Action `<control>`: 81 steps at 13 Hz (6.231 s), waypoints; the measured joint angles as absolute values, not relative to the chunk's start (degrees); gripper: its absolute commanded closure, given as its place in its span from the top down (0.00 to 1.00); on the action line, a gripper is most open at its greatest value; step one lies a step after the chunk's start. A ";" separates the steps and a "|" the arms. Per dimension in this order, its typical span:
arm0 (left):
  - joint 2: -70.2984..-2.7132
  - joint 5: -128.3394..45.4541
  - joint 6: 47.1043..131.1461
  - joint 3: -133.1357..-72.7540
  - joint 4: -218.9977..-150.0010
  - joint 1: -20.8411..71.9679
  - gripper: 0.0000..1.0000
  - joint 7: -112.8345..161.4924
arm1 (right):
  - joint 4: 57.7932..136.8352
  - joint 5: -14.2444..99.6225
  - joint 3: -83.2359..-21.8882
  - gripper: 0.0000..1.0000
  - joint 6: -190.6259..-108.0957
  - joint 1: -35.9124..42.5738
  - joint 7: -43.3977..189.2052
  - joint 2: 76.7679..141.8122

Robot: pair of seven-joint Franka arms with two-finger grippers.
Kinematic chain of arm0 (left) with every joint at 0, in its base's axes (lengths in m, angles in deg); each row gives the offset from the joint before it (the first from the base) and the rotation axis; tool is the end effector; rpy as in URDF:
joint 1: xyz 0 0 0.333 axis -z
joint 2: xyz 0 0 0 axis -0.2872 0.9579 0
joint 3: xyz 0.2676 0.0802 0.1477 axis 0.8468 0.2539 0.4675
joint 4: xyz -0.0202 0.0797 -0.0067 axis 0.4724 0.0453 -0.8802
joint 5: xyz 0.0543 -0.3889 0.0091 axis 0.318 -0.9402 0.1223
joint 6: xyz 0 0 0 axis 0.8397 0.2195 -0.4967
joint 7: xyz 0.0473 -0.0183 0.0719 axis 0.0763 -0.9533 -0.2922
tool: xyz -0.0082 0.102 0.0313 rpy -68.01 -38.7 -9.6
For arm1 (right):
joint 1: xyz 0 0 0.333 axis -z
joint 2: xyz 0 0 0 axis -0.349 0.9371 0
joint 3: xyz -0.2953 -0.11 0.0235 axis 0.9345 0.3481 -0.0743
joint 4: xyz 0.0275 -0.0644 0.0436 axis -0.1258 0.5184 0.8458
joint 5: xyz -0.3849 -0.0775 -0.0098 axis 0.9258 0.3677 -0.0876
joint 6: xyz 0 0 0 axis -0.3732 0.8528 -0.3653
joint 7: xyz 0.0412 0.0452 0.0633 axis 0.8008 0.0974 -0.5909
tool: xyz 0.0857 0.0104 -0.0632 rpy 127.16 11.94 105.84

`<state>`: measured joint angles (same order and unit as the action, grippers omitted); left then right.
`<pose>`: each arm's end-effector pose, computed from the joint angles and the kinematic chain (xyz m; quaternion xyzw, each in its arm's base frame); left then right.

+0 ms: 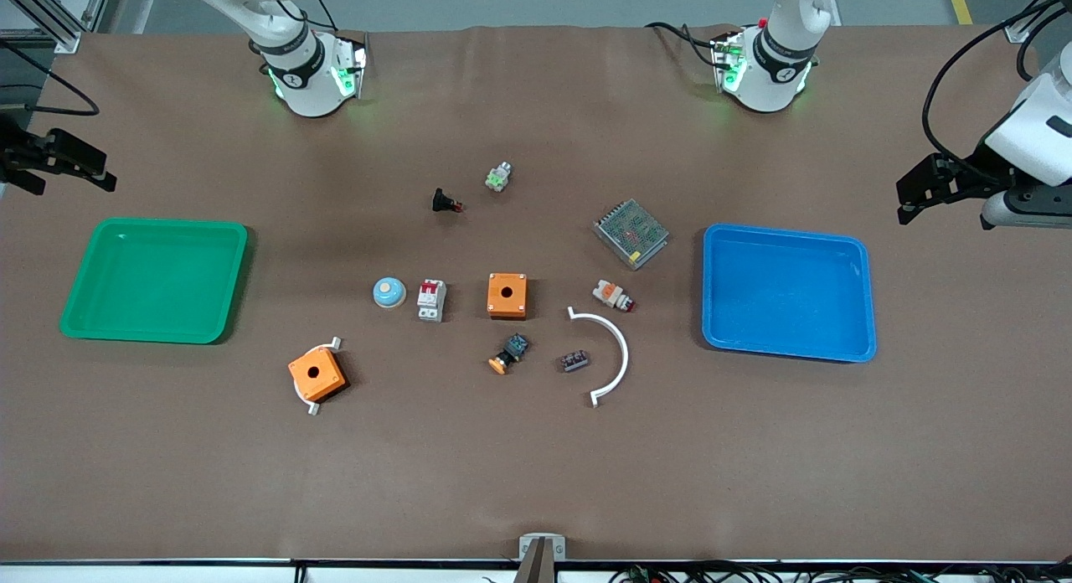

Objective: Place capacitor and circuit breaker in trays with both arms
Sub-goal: 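Reach the left gripper toward the black capacitor while the right gripper reaches the breaker, then grasp the capacitor with the left gripper while the right gripper grasps the breaker, then carry the capacitor to the blue tray while the right gripper carries the breaker, then open the left gripper over the blue tray while the right gripper releases the breaker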

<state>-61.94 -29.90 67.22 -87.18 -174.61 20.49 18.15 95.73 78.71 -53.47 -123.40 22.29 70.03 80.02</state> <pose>0.5617 -0.0573 0.6338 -0.9973 0.0533 -0.0462 0.0195 0.5175 -0.0584 0.6181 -0.9997 -0.0133 0.0166 0.0142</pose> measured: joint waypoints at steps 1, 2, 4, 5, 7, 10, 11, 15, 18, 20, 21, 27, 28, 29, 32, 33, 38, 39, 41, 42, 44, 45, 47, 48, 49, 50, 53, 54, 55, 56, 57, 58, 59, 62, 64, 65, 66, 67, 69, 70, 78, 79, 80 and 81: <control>-61.92 -29.90 67.12 -87.19 -174.66 20.50 1.00 18.18 | 95.69 78.71 -53.55 1.00 -123.40 22.29 70.03 80.02; -61.89 -29.90 66.89 -87.25 -174.81 20.53 1.00 18.18 | 95.66 78.71 -53.60 1.00 -123.40 22.29 70.03 80.02; -61.55 -29.89 66.71 -87.50 -175.00 20.87 1.00 18.25 | 95.31 78.71 -53.61 1.00 -123.41 22.29 70.03 80.04; -60.81 -29.89 66.48 -87.57 -175.17 21.27 1.00 18.40 | 94.88 78.71 -53.63 1.00 -123.41 22.29 70.03 80.05; -58.15 -29.93 66.42 -88.11 -175.40 22.07 1.00 18.95 | 94.22 78.71 -53.71 1.00 -123.40 22.27 70.04 80.06; -52.95 -33.27 66.49 -88.99 -175.50 24.72 1.00 26.28 | 94.41 78.57 -54.03 1.00 -123.69 21.26 71.58 80.56; -50.24 -35.10 67.02 -89.27 -175.34 26.61 1.00 29.81 | 94.63 78.53 -54.16 1.00 -124.49 19.81 74.25 81.16; -34.98 -37.99 76.98 -89.54 -169.06 35.14 1.00 45.18 | 98.89 78.47 -54.81 1.00 -134.08 9.43 89.52 86.19; -25.83 -38.25 91.04 -89.62 -165.57 38.56 1.00 53.69 | 100.80 78.49 -55.01 1.00 -141.03 2.02 99.47 92.84; -21.08 -38.29 101.18 -89.61 -164.79 40.66 1.00 58.64 | 101.08 78.54 -55.05 1.00 -146.03 -2.93 105.24 98.28; -18.94 -38.29 105.40 -89.57 -164.58 41.84 1.00 60.58 | 101.13 78.56 -55.04 1.00 -148.59 -4.94 106.32 101.28; -9.04 -38.29 114.84 -85.22 -160.28 49.31 1.00 64.56 | 99.55 78.56 -54.97 0.97 -159.81 -10.12 106.89 116.06; -8.20 -38.29 114.86 -83.74 -159.76 50.93 1.00 65.29 | 99.48 78.55 -54.97 0.95 -160.55 -10.20 106.89 117.04; -7.67 -38.29 114.87 -82.96 -159.44 52.02 1.00 65.79 | 99.44 78.54 -54.96 0.93 -160.99 -10.21 106.89 117.88; -6.59 -38.29 115.21 -82.60 -158.65 53.31 1.00 66.24 | 99.35 78.54 -55.20 0.76 -161.47 -10.25 106.83 120.14; -6.24 -38.29 115.38 -82.59 -158.51 53.36 0.99 66.24 | 99.30 78.54 -55.47 0.66 -161.62 -10.29 106.61 120.81; -5.85 -38.29 115.71 -82.54 -158.40 53.61 0.40 66.24 | 98.47 77.03 -55.60 0.00 -162.01 -10.17 102.43 122.23; -5.85 -38.29 115.72 -82.54 -158.37 53.64 0.32 66.24 | 97.87 76.28 -55.50 0.00 -161.90 -10.04 102.10 122.24; -5.87 -38.29 115.73 -82.51 -158.24 53.65 0.18 66.24 | 95.87 75.99 -55.34 0.00 -160.26 -9.71 102.02 122.23; -5.84 -38.29 115.73 -82.48 -158.07 53.66 0.12 66.24 | 94.18 75.98 -55.26 0.00 -158.18 -9.50 102.00 122.19; -5.84 -38.29 115.73 -82.35 -157.90 53.66 0.02 66.24 | 89.67 75.98 -54.91 0.00 -152.23 -8.73 101.86 121.71; -5.96 -38.29 115.66 -82.19 -157.42 53.61 0.01 66.24 | 87.19 75.99 -54.76 0.00 -148.71 -7.70 100.77 121.27; -7.67 -38.29 112.54 -81.49 -156.17 53.08 0.00 66.24 | 82.87 76.01 -54.52 0.00 -140.23 -4.22 95.90 120.25; -9.51 -38.29 109.25 -81.13 -155.69 52.16 0.00 66.01 | 81.82 76.08 -54.42 0.00 -137.47 -2.09 93.03 119.86; -11.83 -38.29 105.69 -81.02 -155.59 50.57 0.00 64.71 | 81.44 76.46 -54.34 0.00 -135.71 0.05 89.30 119.38; -14.23 -38.29 101.54 -81.04 -155.63 48.64 0.00 62.92 | 81.34 77.39 -54.25 0.01 -134.02 2.26 84.60 118.87; -20.05 -38.30 88.53 -81.17 -156.67 43.18 0.00 57.78 | 81.40 79.74 -53.98 0.01 -130.75 9.71 73.27 117.47; -21.30 -38.30 85.41 -81.17 -157.79 41.69 0.00 54.60 | 81.73 79.81 -53.93 0.02 -130.09 12.39 70.56 117.20; -22.29 -38.30 83.22 -81.17 -159.40 40.08 0.00 50.79 | 82.28 79.87 -53.88 0.02 -129.87 14.95 67.52 116.94; -23.16 -38.30 81.98 -81.17 -161.52 38.31 0.00 46.68 | 83.04 80.58 -53.88 0.01 -129.89 17.23 64.81 116.51; -23.82 -38.31 81.56 -81.15 -164.09 36.50 0.00 42.58 | 83.73 82.59 -53.89 0.02 -129.94 18.64 63.47 115.87; -24.23 -38.31 81.52 -81.16 -166.65 34.71 0.00 38.77 | 84.26 84.85 -53.92 0.02 -129.93 19.36 62.98 115.03; -24.38 -38.31 81.52 -81.16 -168.83 32.93 0.00 35.06 | 85.13 86.36 -53.93 0.02 -129.93 19.63 62.91 113.84; -24.45 -38.31 81.84 -81.21 -174.04 28.54 0.00 27.09 | 91.71 90.66 -53.94 0.02 -132.60 20.43 61.71 108.78; -24.45 -38.31 84.63 -81.21 -178.06 27.64 0.01 24.89 | 99.25 91.17 -53.93 0.02 -139.07 23.60 57.00 105.92; -24.44 -38.31 86.27 -81.28 -180.14 27.69 0.04 24.28 | 103.21 91.21 -53.92 0.02 -143.61 26.26 53.64 105.29; -24.44 -38.31 87.29 -81.40 -181.77 27.78 0.10 24.13 | 106.42 91.23 -53.91 0.02 -147.46 28.93 50.58 105.24; -24.45 -38.31 87.87 -81.43 -182.84 27.88 0.21 24.10 | 109.31 91.23 -53.91 0.02 -150.61 31.28 48.03 105.26; -24.50 -38.31 88.71 -81.46 -183.66 27.88 0.46 24.06 | 114.56 91.23 -53.94 0.02 -156.60 33.64 45.91 105.27; -24.65 -38.31 88.98 -81.45 -183.65 27.84 0.61 24.01 | 116.75 91.23 -53.97 0.02 -159.27 33.84 45.81 105.27; -30.60 -38.31 89.21 -81.46 -183.52 27.90 0.99 23.89 | 120.30 91.14 -54.18 0.08 -166.99 34.53 45.80 106.09; -31.79 -38.31 89.25 -81.47 -183.41 27.93 1.00 23.89 | 120.18 91.14 -54.21 0.10 -167.23 34.55 45.81 106.64; -33.26 -38.31 89.32 -81.48 -183.23 28.02 1.00 23.89 | 120.00 91.13 -54.28 0.12 -167.38 34.55 45.81 107.26; -34.92 -38.23 89.38 -81.48 -182.94 28.13 1.00 23.89 | 119.77 91.11 -54.40 0.14 -167.62 34.55 45.82 107.80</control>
